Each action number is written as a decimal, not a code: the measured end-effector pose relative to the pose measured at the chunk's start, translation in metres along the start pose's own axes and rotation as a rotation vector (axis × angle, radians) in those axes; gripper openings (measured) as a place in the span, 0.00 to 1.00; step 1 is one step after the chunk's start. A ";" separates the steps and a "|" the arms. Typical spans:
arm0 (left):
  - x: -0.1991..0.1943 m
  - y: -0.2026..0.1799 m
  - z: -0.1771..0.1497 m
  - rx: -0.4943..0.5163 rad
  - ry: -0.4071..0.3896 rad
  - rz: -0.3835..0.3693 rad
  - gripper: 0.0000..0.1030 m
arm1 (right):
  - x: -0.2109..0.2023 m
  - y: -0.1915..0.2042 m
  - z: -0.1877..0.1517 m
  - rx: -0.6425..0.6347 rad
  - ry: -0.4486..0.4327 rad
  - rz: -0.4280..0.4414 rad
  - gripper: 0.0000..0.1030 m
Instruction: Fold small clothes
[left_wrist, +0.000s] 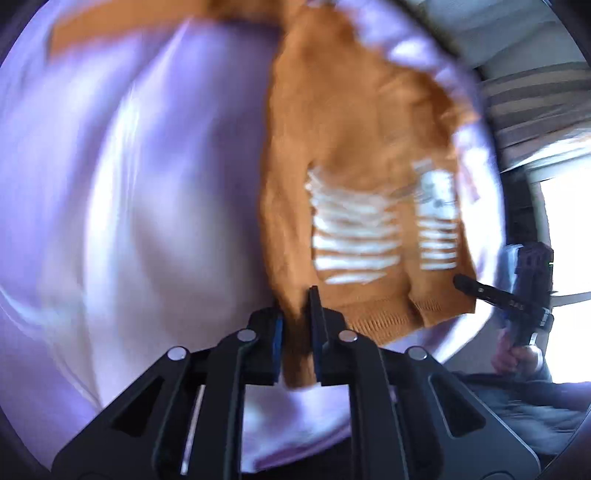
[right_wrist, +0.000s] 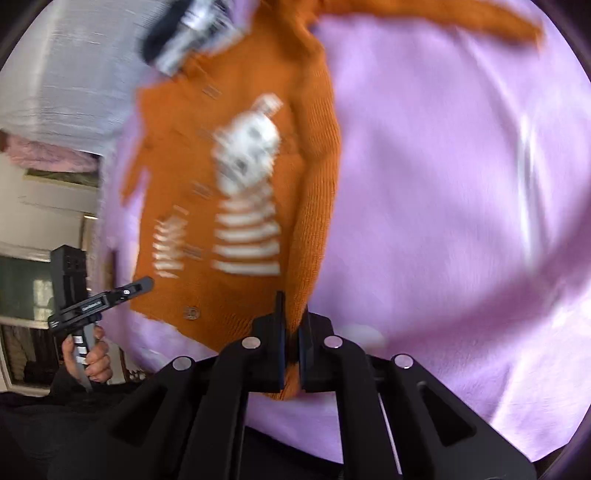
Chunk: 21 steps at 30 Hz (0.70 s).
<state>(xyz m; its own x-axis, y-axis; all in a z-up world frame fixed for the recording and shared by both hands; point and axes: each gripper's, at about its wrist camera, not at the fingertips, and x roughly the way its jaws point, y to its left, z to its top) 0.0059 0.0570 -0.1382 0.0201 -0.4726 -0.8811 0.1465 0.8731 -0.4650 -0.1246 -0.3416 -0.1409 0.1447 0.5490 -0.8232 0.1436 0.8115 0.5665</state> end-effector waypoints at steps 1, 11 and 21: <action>0.006 0.005 -0.003 -0.020 -0.001 -0.022 0.14 | 0.002 -0.005 -0.001 0.015 -0.015 0.023 0.04; -0.078 0.018 0.044 0.012 -0.257 0.086 0.62 | -0.068 0.041 0.050 -0.101 -0.262 0.033 0.23; -0.115 0.128 0.132 -0.315 -0.389 0.191 0.62 | 0.027 0.072 0.098 -0.121 -0.156 -0.002 0.32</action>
<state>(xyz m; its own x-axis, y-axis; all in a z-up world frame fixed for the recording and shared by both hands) 0.1533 0.2072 -0.0851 0.3909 -0.2591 -0.8832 -0.1986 0.9132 -0.3558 -0.0142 -0.2883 -0.1185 0.2962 0.5173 -0.8029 0.0266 0.8358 0.5484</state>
